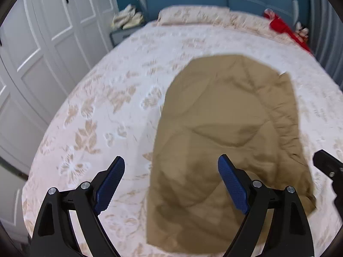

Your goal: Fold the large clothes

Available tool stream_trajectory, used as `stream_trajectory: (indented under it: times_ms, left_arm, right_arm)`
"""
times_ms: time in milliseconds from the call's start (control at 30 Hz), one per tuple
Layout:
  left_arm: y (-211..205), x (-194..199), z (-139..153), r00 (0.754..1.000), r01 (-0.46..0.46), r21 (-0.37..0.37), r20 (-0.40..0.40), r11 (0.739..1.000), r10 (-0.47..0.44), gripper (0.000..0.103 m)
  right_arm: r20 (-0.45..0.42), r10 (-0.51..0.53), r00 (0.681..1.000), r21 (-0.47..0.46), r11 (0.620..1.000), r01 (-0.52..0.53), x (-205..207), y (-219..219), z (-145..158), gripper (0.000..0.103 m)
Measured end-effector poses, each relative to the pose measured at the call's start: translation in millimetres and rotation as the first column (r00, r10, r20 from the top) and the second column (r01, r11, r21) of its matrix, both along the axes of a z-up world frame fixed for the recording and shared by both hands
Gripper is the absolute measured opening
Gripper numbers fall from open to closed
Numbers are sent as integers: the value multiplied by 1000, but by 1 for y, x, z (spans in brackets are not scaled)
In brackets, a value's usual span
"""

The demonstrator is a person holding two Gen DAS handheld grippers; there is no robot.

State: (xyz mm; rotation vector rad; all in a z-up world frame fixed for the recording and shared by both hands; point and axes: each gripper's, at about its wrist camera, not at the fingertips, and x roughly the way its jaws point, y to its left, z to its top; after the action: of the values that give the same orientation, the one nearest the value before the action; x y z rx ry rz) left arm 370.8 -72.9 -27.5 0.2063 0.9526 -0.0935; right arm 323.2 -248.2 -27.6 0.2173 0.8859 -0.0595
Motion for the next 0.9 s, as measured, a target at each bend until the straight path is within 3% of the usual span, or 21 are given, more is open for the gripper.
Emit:
stream_trajectory:
  times_ms: [67, 200, 367, 633, 767, 900]
  left_arm:
    - [-4, 7, -16, 1000, -10, 14, -28, 1000, 11, 86]
    - [-3, 8, -36, 999, -23, -5, -40, 1000, 23, 89]
    - [1, 9, -53, 997, -42, -55, -60, 998, 38, 92]
    - [-6, 3, -64, 998, -37, -44, -56, 998, 34, 95]
    - [-8, -6, -54, 998, -34, -19, -55, 999, 33, 90]
    - [-2, -39, -27, 1000, -24, 4, -14, 1000, 24, 88]
  right_arm:
    - [-54, -17, 998, -50, 999, 15, 14, 8, -23, 1]
    - [-114, -52, 992, -31, 998, 49, 23, 3, -57, 1]
    - [-142, -61, 988, 15, 998, 64, 22, -5, -80, 0]
    - [-158, -71, 985, 51, 996, 80, 19, -7, -103, 0]
    - [-145, -73, 987, 59, 995, 83, 10, -7, -89, 1]
    - [-65, -94, 993, 38, 995, 97, -40, 0, -44, 9]
